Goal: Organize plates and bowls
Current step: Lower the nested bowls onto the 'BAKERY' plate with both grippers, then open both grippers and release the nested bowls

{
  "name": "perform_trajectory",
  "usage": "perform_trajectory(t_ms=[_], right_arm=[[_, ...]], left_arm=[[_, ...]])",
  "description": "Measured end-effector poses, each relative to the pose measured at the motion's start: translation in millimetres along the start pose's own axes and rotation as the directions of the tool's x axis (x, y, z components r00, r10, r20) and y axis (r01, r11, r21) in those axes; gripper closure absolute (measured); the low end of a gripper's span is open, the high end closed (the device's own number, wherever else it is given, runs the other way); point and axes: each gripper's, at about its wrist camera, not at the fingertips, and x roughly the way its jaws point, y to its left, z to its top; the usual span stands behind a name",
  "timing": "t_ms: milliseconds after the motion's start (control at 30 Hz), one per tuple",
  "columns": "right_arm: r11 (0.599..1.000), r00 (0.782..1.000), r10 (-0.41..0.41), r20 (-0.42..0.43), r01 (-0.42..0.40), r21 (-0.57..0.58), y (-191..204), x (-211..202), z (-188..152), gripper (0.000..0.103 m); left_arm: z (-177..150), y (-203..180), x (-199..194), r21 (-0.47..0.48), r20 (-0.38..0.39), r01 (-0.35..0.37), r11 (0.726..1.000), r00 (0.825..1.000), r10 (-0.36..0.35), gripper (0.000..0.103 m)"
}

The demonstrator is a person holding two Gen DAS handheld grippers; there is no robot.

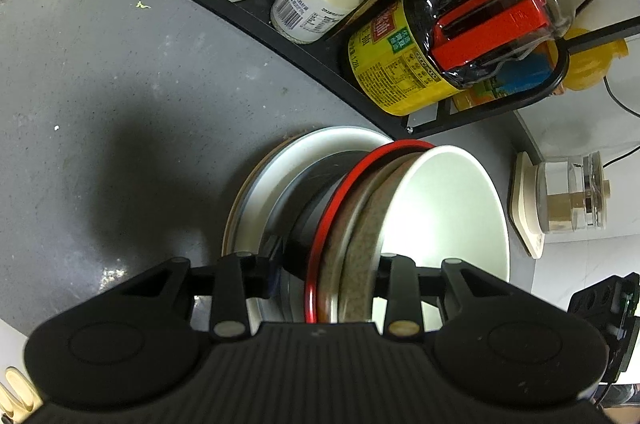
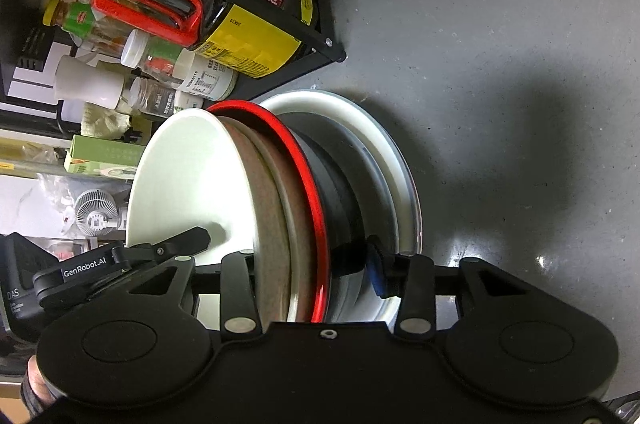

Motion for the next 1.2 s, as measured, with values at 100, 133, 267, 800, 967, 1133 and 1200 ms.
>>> perform_trajectory(t_ms=[100,133,267,800,967,1133,1200], right_arm=[[1.000,1.000,0.001,0.002,-0.001,0.004,0,-1,-1,0.063],[1.000,1.000,-0.001,0.004,0.001,0.004,0,-1,-1,0.063],[1.000,1.000,-0.005,0.017,0.005,0.015,0,-2,-4,0.064],[0.998,0.971,-0.055,0.232,0.064,-0.031,14,-62,-23,0.043],[0.994,0.947,-0.096,0.306,0.108,-0.024,12,-83,-34,0.032],[0.988,0.919,-0.138,0.369,0.153,-0.012,12,-102,-50,0.021],[0.986,0.908,-0.148,0.391,0.165,-0.010,12,-109,-57,0.018]], left_arm=[[0,1,0,0.000,-0.001,0.005,1.000,1.000,-0.005,0.069],[0,1,0,-0.001,-0.002,0.006,1.000,1.000,-0.006,0.069],[1,2,1,0.012,-0.014,0.013,1.000,1.000,-0.013,0.069],[10,-32,-19,0.259,0.023,-0.004,0.966,1.000,-0.002,0.053],[6,-46,-27,0.319,0.054,-0.030,0.947,0.998,0.013,0.048],[-3,-55,-34,0.371,0.080,-0.061,0.927,0.996,0.033,0.043],[-7,-57,-39,0.388,0.099,-0.062,0.919,0.995,0.026,0.034]])
